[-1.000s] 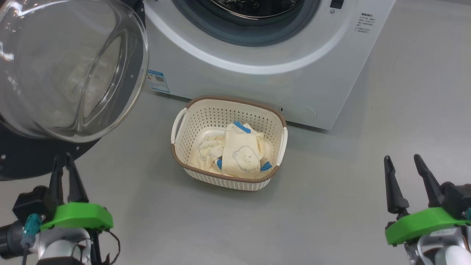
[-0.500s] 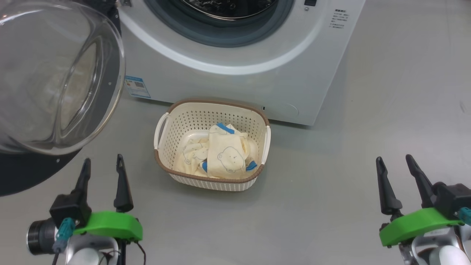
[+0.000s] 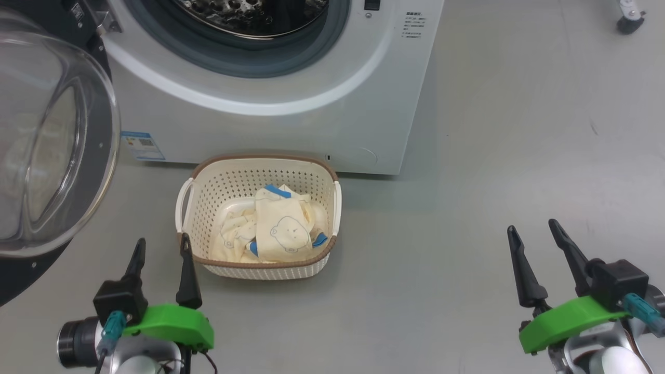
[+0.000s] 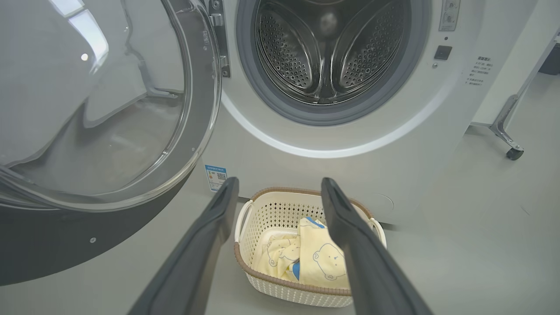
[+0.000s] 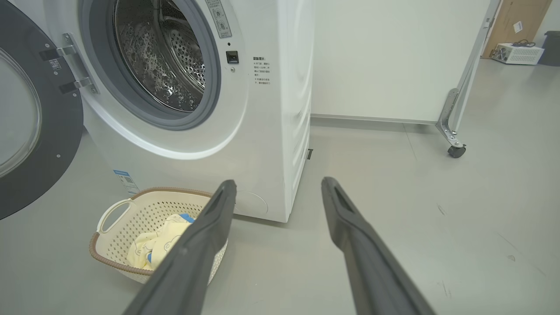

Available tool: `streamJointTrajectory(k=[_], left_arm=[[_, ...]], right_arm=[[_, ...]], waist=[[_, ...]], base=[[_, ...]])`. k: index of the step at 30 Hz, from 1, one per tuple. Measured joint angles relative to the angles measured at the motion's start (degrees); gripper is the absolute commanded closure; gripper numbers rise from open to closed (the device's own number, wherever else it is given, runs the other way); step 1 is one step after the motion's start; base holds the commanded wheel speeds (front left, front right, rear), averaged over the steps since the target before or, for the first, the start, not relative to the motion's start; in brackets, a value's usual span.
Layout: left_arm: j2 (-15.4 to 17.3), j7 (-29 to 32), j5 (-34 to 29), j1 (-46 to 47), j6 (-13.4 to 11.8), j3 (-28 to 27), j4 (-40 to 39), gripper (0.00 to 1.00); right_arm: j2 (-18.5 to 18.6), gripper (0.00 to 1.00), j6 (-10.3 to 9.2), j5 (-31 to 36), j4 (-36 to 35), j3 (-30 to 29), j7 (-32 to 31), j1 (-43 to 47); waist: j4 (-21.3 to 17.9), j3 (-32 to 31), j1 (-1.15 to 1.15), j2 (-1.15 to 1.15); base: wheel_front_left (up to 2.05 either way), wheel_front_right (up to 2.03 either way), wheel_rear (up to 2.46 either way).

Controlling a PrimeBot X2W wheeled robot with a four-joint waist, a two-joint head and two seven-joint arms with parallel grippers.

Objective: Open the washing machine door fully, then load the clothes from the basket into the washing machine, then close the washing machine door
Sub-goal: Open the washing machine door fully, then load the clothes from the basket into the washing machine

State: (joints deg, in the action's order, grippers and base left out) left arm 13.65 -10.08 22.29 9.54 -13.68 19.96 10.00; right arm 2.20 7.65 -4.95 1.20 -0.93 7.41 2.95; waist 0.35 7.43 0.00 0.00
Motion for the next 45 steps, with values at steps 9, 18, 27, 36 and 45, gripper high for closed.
streamJointTrajectory(k=[9, 18, 27, 36, 45], left_arm=[[-0.1, -0.8, 0.4, 0.0, 0.0, 0.2, 1.5, 0.00], [0.1, -0.7, 0.4, -0.1, 0.0, 1.0, 1.2, 0.00], [0.4, -0.8, 0.4, -0.1, 0.0, 1.5, 0.9, 0.00], [1.0, -0.8, 0.2, -0.1, 0.0, 1.8, 1.0, 0.00], [1.9, -0.7, -1.1, -0.1, 0.0, 3.1, 0.9, 0.00]], right_arm=[[0.0, 0.00, 0.00, 0.1, 0.0, 1.2, 0.5, 0.0], [0.0, 0.00, 0.00, 0.4, -0.8, 1.2, 0.5, 0.3], [0.0, 0.00, 0.00, 0.4, -1.2, 0.8, 0.5, 0.3], [0.0, 0.00, 0.00, 0.3, -1.1, 0.7, 0.5, 0.4], [0.0, 0.00, 0.00, -0.1, -1.1, 0.5, 0.5, 0.7]], waist=[[-3.9, -1.6, 0.00, 0.00], [-5.6, -2.9, 0.00, 0.00], [-6.1, -3.2, 0.00, 0.00], [-6.2, -3.3, 0.00, 0.00], [-6.2, -3.4, 0.00, 0.00]], base=[[0.00, 0.00, 0.00], [0.00, 0.00, 0.00], [0.00, 0.00, 0.00], [0.00, 0.00, 0.00], [0.49, -0.49, 0.00]])
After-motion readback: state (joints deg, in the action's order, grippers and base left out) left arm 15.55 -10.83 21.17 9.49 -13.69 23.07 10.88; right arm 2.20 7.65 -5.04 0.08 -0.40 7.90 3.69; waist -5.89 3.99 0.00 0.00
